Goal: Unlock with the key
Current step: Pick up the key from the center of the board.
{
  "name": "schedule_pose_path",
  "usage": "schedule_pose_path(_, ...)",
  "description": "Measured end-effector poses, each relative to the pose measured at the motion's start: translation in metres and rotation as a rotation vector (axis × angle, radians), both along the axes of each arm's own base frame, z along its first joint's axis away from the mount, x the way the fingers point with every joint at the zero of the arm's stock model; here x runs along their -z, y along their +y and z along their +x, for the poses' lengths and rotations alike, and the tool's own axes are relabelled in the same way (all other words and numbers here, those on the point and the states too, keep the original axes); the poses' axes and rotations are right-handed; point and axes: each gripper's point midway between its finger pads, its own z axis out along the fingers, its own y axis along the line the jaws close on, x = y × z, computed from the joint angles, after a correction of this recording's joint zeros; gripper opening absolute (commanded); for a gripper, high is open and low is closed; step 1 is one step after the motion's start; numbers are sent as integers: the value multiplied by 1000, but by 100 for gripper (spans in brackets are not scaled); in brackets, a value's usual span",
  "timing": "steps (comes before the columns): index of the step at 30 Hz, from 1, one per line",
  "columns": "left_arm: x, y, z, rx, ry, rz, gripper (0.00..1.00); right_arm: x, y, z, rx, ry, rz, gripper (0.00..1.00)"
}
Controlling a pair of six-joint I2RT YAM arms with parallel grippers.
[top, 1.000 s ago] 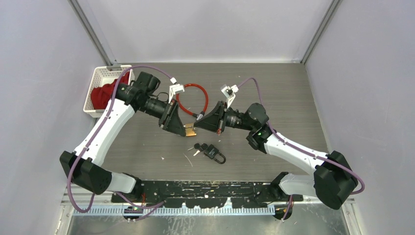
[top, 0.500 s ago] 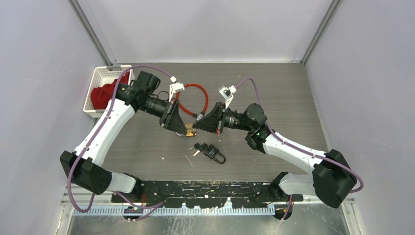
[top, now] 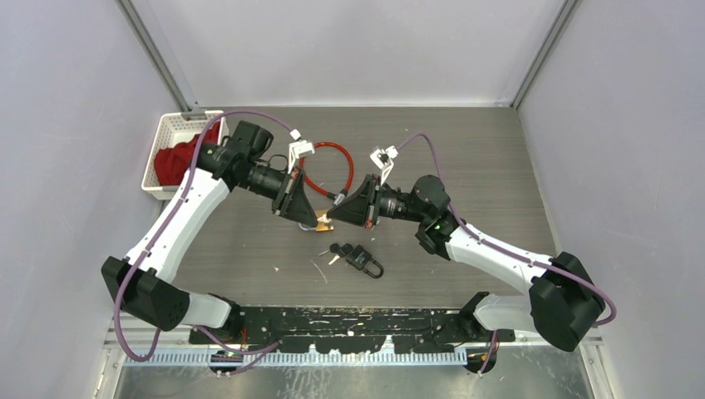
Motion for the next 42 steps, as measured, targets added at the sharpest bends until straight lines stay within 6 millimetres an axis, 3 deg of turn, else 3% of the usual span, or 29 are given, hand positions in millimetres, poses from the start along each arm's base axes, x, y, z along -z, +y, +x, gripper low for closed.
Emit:
schedule_pose_path(2,2,0,1,5,-26,10,0,2,0,0,1,7,-6,39)
schedule_pose_path(5,12,5,5,1,-102,73,0,1,0,2,5,12,-8,49)
schedule_pose_path(9,30,9,7,62,-275,213,0,0,-9,16,38,34,-11,54)
schedule_pose_path(13,51,20,20,147,-513,397,0,-2,-34,52,121,109,5,55)
schedule_pose_path(16,57,28,41,199,-726,518,0,1,-44,76,156,187,11,55)
schedule_pose_path(19,57,34,60,251,-973,588,0,9,-43,87,146,254,2,55)
schedule_pose_path(25,39,33,74,372,-1533,550,0,13,-32,92,72,344,-2,54)
schedule_pose_path(30,21,10,80,392,-1987,422,0,9,-26,86,11,383,34,53)
schedule_pose_path(35,13,-13,77,405,-2266,306,0,-1,-19,72,-55,368,67,51)
schedule_pose_path(42,-39,-26,64,320,-2567,191,0,-11,-18,62,-94,320,94,47)
